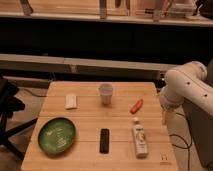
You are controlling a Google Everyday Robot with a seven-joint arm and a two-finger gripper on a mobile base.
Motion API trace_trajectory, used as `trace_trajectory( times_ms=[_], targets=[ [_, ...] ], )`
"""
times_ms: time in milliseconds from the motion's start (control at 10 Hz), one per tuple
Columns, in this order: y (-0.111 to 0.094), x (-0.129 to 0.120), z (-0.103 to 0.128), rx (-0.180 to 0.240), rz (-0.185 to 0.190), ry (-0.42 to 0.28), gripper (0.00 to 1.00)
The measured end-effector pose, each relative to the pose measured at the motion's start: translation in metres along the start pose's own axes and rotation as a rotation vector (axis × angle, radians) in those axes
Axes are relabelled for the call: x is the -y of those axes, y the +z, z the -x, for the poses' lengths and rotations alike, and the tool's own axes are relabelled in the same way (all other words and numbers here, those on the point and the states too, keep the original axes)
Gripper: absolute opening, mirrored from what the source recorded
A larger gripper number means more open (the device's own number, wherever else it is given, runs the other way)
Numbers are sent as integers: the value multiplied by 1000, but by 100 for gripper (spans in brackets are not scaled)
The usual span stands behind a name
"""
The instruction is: Drag the ceramic bowl in a circle
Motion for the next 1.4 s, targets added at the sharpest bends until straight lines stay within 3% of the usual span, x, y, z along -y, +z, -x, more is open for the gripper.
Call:
trace_trajectory(
  times_ms=[300, 600, 1100, 1400],
  targets=[
    [-10, 2, 53, -31, -17, -80, 80],
    [-15, 0, 71, -58, -28, -140, 80],
    [-19, 0, 131, -63, -56, -270, 80],
    [-21, -2, 144, -70, -64, -350, 80]
  ],
)
